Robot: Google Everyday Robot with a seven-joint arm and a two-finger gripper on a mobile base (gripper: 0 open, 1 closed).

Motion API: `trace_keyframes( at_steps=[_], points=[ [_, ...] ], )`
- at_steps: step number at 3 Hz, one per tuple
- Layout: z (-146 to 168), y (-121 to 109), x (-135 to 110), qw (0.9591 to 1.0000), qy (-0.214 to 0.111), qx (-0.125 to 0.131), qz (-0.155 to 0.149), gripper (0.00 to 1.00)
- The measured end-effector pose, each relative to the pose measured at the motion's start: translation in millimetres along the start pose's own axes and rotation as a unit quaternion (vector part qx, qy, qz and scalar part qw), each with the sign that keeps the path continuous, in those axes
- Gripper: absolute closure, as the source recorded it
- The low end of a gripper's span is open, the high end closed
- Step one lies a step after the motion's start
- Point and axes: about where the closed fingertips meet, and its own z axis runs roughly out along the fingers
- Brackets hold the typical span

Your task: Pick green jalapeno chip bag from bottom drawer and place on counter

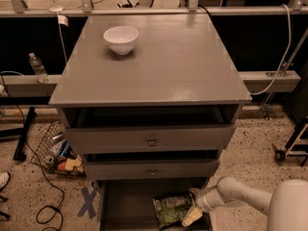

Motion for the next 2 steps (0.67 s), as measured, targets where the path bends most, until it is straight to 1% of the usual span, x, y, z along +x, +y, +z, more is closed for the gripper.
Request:
trace_keyframes(
  at_steps=[1, 2],
  points=[
    [11.0, -6.3, -3.3, 0.9997, -0.003, 0.016, -0.017, 0.00],
    [24.4, -15.7, 5.9, 0.9992, 0.005, 0.028, -0.027, 0.00]
  ],
)
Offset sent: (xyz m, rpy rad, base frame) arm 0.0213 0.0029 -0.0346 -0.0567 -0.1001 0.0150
